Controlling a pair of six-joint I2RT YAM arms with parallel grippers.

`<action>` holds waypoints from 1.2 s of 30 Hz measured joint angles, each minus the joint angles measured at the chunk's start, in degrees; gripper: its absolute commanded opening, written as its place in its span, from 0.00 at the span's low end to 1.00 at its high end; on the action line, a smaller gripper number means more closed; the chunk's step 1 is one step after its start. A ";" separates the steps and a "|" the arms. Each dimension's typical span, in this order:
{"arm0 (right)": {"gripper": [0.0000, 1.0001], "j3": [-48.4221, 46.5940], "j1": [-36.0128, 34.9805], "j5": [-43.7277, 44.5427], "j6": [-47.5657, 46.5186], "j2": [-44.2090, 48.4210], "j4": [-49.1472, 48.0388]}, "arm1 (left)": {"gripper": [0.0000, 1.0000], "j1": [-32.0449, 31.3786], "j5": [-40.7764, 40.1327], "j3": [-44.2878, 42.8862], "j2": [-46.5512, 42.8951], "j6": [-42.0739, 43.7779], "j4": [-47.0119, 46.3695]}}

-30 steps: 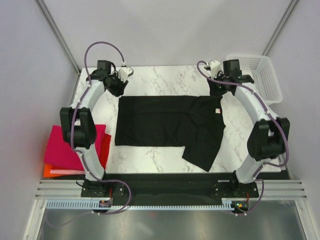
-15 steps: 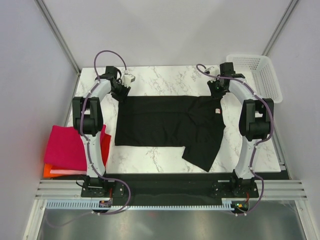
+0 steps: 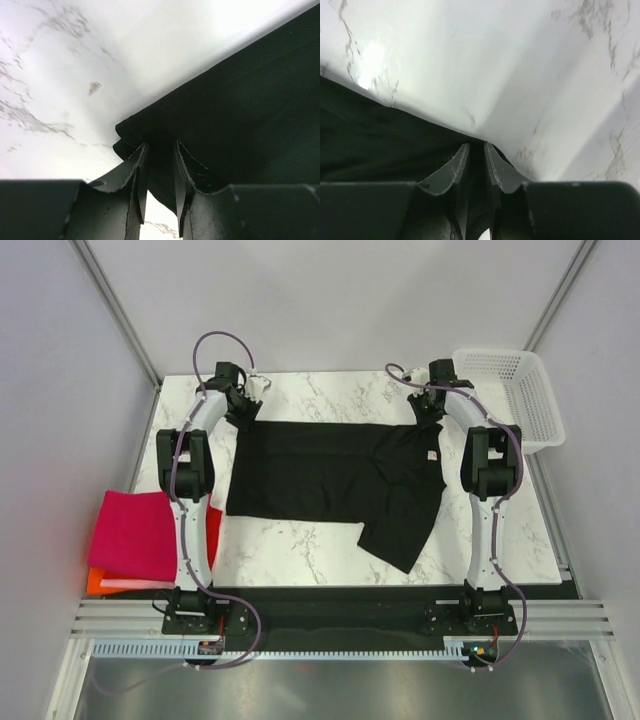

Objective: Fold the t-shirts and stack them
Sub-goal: Fold the tshirt

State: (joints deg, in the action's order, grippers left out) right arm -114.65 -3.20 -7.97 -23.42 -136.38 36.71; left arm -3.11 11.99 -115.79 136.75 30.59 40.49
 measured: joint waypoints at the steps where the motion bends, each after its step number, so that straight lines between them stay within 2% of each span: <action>1: 0.26 -1.66 0.00 0.13 0.02 -1.36 0.20 | 0.33 0.00 -0.15 -1.36 0.79 -0.07 0.04; 8: 0.31 -9.11 -0.24 1.97 -0.61 -4.94 0.52 | 0.34 -0.07 -1.14 -8.46 4.22 -2.14 0.33; 13: 0.38 -8.39 -0.55 2.14 -2.29 -0.87 0.48 | 0.36 -0.63 -1.18 -8.61 0.28 -5.11 0.46; 19: 0.41 5.84 -2.03 -1.88 -7.89 18.18 -0.26 | 0.33 -2.89 -1.14 -0.09 -15.19 -6.49 -1.20; 23: 0.40 16.11 -5.77 -6.10 -14.84 28.92 1.38 | 0.30 -4.15 0.48 6.64 -20.59 -7.02 -2.05; 30: 0.40 27.52 -14.36 -10.14 -22.12 29.99 6.36 | 0.24 -4.31 4.24 17.53 -17.94 -8.52 0.90; 36: 0.42 28.37 -16.85 -9.62 -24.44 28.68 7.72 | 0.23 -4.37 6.03 20.37 -17.09 -9.66 3.04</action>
State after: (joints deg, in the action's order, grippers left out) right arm -86.28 -20.05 -17.58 -47.86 -107.70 44.42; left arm -7.49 18.02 -95.42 119.66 20.93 43.53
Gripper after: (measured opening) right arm 0.410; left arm 0.237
